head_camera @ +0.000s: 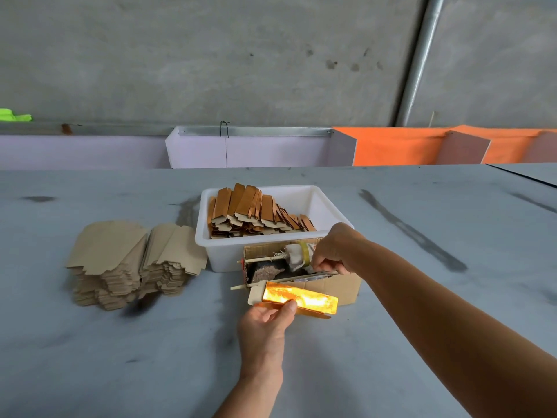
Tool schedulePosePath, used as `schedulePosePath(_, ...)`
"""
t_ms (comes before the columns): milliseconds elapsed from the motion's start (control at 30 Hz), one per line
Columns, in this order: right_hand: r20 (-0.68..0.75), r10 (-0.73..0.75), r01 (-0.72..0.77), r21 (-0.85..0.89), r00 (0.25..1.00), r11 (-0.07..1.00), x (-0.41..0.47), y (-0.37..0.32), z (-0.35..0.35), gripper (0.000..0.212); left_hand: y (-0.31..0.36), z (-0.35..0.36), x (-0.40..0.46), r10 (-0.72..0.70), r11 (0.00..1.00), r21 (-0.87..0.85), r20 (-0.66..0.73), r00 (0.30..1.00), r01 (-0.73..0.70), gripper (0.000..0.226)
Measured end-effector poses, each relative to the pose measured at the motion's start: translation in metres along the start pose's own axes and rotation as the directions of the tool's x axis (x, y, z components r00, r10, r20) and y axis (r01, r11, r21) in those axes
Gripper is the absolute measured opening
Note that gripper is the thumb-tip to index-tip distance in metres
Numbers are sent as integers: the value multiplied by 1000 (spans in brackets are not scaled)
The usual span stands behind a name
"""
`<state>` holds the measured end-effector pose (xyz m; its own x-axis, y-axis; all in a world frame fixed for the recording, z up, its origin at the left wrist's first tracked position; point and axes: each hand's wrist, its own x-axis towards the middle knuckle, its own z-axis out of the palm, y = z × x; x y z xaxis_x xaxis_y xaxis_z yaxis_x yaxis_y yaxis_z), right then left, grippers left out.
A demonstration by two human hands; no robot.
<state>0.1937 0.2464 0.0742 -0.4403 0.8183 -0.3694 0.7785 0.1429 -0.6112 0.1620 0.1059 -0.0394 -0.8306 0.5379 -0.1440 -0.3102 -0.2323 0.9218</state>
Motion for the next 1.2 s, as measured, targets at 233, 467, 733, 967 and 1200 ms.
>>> schedulePosePath(233,-61,-44,46,40,997,998,-2,4,1,26,-4,4,-3,-7,1000,5,-20,1000,7,15)
schedulePosePath(467,-116,-37,57,172,993,983,-7,18,7,25,-7,8,-5,9,1000,-10,-32,999,-9,14)
schedulePosePath(733,-108,-41,74,319,993,945,-12,25,13,21,-9,11,-6,4,1000,-27,-18,1000,-5,15)
schedulePosePath(967,-134,-38,94,447,990,890,-27,42,20,29,-12,9,-4,-9,1000,-8,-25,1000,9,11)
schedulePosePath(1200,-129,-25,89,521,991,849,-43,53,21,29,-12,8,-4,-28,1000,6,-26,999,28,11)
